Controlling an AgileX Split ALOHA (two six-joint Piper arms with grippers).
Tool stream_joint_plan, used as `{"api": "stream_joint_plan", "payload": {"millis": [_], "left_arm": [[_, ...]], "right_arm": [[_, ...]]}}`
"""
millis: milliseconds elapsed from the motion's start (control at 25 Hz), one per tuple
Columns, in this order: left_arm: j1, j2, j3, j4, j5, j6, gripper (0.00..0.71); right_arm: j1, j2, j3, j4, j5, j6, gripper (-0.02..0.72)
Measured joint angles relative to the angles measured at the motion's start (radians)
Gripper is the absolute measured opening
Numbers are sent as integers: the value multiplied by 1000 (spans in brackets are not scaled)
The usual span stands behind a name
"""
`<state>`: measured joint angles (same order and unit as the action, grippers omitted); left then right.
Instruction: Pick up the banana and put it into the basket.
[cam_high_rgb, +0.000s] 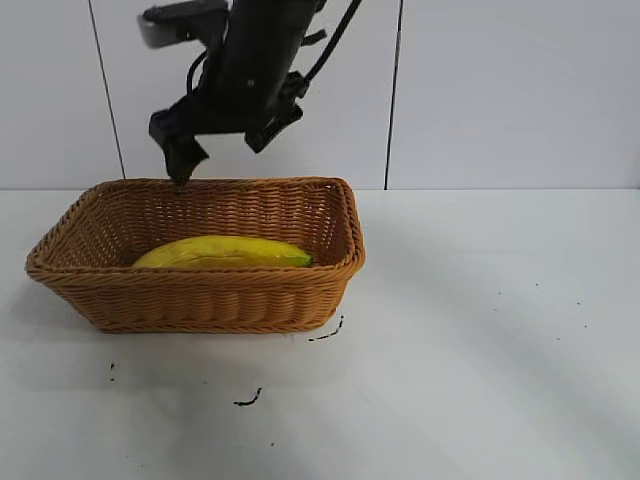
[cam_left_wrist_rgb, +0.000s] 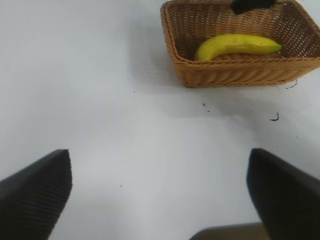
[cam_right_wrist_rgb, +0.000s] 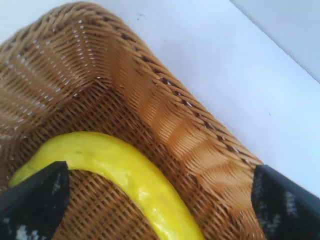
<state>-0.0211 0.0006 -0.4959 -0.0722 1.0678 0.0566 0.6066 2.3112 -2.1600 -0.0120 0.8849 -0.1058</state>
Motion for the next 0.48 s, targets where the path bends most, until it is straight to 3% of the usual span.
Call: {"api": "stream_joint_plan", "payload": {"millis": [280,480], "left_arm": [[0,0,0,0,0,0,690],[0,0,0,0,0,0,690]], "right_arm": [[-166,-54,-1,39,223,106,692],[-335,-54,-1,38,286,118,692]]}}
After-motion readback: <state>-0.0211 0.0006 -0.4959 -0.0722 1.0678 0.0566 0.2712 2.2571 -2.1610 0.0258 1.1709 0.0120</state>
